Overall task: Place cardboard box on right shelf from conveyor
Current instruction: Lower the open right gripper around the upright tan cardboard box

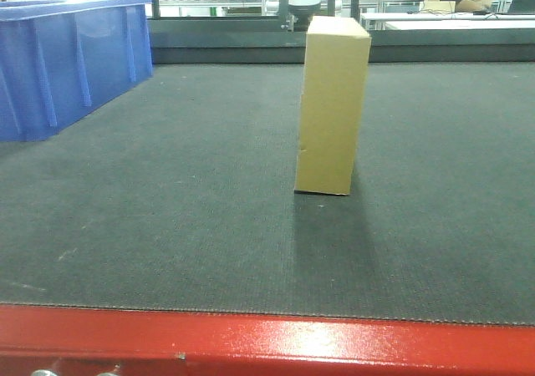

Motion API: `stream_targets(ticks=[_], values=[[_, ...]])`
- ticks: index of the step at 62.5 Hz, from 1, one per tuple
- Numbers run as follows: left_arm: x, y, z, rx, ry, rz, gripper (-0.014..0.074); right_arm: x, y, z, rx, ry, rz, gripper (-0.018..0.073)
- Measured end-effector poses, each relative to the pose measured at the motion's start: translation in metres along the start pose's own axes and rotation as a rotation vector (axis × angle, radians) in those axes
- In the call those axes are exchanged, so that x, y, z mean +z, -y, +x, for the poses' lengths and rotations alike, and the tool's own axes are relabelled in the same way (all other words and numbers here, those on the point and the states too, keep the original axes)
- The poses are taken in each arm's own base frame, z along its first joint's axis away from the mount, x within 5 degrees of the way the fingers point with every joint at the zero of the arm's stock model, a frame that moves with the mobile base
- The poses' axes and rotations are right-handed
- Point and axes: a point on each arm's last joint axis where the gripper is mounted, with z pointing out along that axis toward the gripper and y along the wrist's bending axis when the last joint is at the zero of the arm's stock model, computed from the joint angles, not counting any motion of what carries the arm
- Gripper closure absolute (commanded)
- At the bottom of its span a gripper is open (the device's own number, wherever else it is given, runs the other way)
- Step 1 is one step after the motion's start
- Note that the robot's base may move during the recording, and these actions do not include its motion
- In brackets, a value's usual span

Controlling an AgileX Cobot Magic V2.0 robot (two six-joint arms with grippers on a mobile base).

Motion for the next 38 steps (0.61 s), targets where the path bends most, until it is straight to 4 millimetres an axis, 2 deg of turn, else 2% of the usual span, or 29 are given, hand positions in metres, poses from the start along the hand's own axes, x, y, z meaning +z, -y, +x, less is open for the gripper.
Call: stream_targets(ticks=[38], values=[[0.0, 0.0, 0.0, 0.0, 0.0, 0.0, 0.0715, 0.0, 0.0, 0.0, 0.0, 0.0, 0.0, 0.0524]])
